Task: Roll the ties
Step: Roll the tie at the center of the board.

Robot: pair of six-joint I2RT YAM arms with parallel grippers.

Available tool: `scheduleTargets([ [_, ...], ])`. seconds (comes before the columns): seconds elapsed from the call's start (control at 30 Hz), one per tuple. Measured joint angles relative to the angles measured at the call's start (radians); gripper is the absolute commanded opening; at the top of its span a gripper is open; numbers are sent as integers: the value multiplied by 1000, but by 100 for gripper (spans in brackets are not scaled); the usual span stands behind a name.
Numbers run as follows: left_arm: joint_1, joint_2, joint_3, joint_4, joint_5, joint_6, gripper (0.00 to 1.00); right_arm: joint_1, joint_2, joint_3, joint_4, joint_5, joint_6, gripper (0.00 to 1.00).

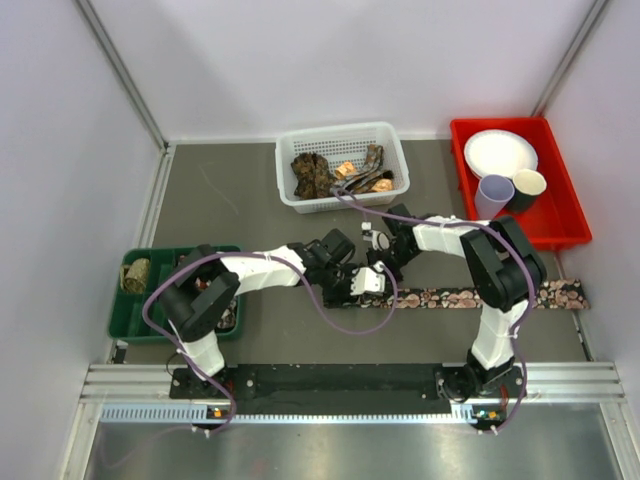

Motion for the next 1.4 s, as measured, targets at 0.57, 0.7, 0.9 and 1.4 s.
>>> scheduleTargets([
  [0.57, 48, -80, -84, -1, -12, -47, 49, 2, 17, 2, -5, 4, -23, 0],
  [0.7, 48, -80, -65, -2, 10, -48, 43, 2, 17, 2, -5, 4, -24, 0],
  [0.9, 48, -80, -35, -5, 45, -51, 35, 2, 17, 2, -5, 4, -24, 0],
  [1.4, -6, 48, 107, 0, 84, -101, 36, 2, 19, 2, -5, 3, -24, 0],
])
